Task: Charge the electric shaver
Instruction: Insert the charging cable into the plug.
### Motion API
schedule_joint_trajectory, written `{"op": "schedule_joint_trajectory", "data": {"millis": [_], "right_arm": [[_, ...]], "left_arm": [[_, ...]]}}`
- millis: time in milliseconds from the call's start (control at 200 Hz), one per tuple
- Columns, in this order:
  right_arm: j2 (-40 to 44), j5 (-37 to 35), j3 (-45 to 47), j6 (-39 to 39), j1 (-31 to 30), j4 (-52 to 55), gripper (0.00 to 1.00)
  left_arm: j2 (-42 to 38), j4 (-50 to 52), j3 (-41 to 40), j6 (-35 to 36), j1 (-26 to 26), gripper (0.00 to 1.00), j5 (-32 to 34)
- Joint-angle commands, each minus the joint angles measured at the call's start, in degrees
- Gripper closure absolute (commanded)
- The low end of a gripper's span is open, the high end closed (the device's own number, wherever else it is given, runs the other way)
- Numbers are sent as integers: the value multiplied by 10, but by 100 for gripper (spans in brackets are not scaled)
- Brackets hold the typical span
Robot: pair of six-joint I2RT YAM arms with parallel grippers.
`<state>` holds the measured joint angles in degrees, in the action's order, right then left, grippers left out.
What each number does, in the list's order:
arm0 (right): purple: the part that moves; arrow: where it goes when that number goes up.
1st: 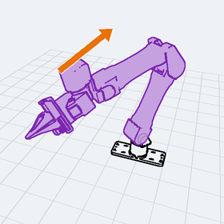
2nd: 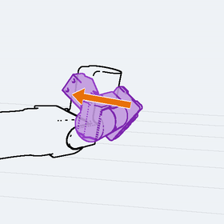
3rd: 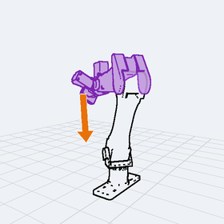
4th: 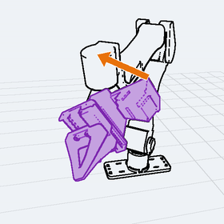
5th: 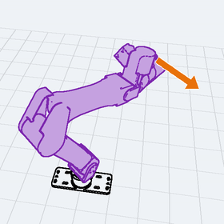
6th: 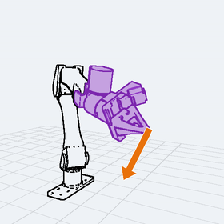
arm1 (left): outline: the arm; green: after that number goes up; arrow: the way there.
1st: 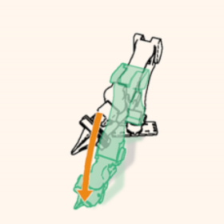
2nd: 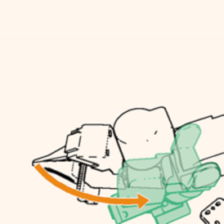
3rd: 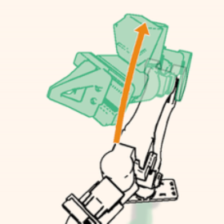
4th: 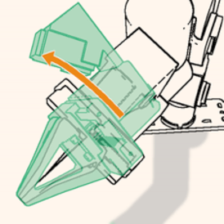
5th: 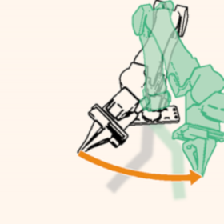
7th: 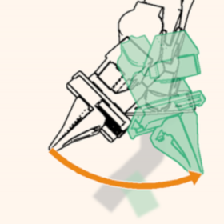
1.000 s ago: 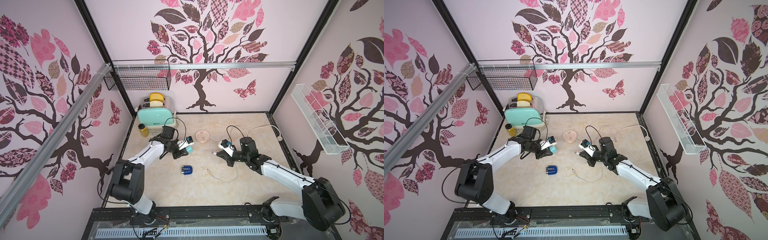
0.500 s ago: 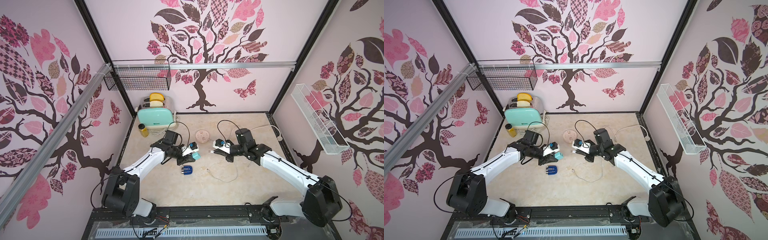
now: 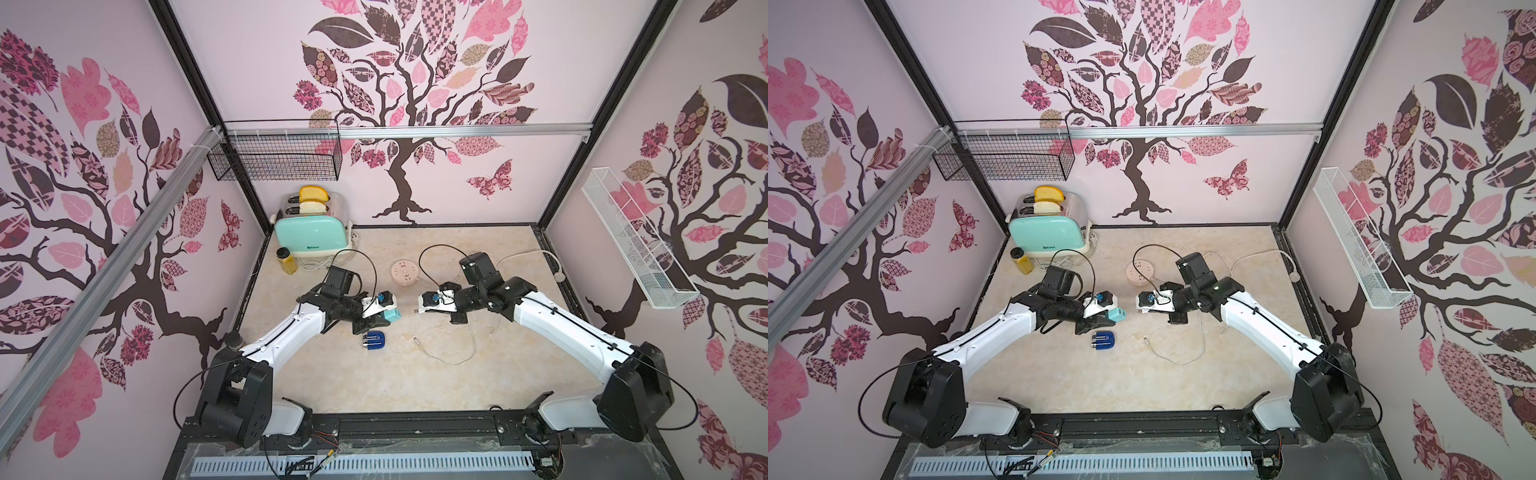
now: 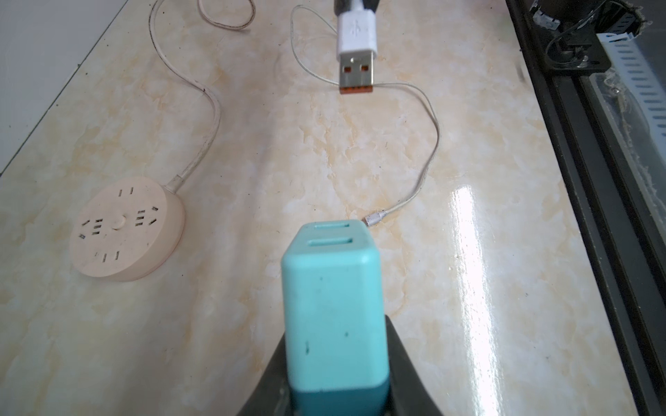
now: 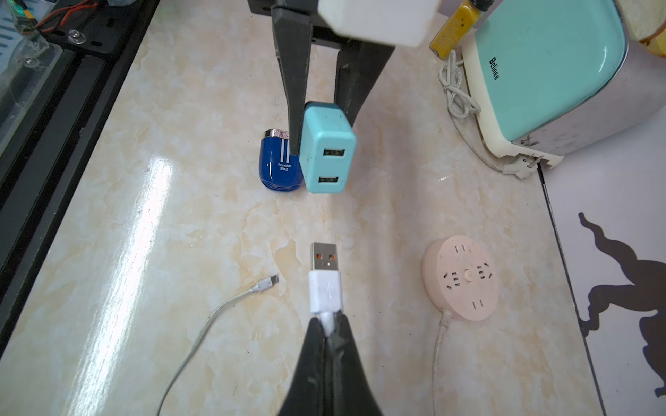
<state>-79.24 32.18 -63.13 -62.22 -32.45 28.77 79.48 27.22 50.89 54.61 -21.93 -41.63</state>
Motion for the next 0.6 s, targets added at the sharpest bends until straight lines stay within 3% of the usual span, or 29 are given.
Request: {"op": "schedule_joint_trajectory", "data": {"millis": [0,595], "right_arm": [[-5,10,-22,-24,-10,29,100],[-35,34,-38,-22,-22,26,100]], "left_arm": [[-4,-16,1,15,-11,100,-10],[9,-13,15,28,-38,100,-13]]}}
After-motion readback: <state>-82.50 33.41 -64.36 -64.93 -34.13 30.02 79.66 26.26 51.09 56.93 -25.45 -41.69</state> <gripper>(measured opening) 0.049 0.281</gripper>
